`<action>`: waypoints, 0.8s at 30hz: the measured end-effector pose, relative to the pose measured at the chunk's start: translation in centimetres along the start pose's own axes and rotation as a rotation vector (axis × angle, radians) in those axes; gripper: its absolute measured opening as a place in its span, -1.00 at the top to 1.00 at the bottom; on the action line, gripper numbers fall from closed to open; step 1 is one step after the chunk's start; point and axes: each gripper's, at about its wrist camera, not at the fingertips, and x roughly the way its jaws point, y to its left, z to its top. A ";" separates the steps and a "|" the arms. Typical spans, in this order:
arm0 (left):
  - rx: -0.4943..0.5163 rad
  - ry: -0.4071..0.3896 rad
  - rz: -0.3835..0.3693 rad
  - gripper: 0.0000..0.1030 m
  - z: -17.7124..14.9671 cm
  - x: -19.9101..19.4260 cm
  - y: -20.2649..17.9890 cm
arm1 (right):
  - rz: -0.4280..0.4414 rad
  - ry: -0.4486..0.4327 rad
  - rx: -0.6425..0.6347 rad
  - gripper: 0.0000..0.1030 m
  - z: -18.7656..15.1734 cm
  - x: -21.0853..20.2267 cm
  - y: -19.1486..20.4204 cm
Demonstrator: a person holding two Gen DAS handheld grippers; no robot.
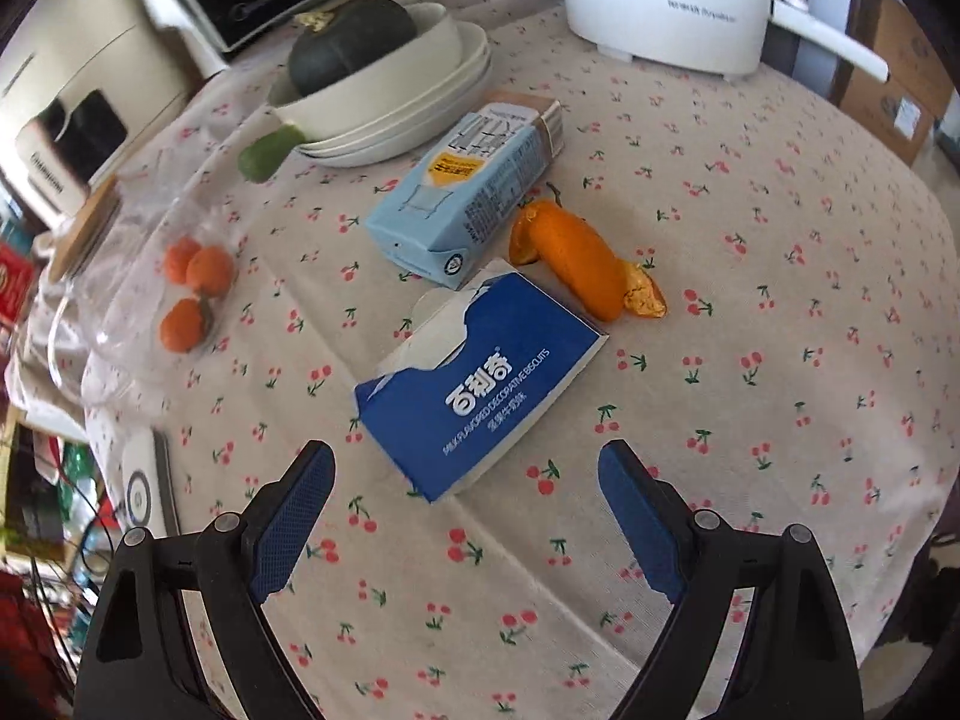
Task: Collect trash
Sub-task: 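Grasp the blue milk biscuit box with the left tool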
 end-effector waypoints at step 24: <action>-0.249 0.005 -0.152 -0.01 -3.8 -1.0 -1.1 | 0.004 0.030 0.133 -0.32 -1.9 -0.1 -4.0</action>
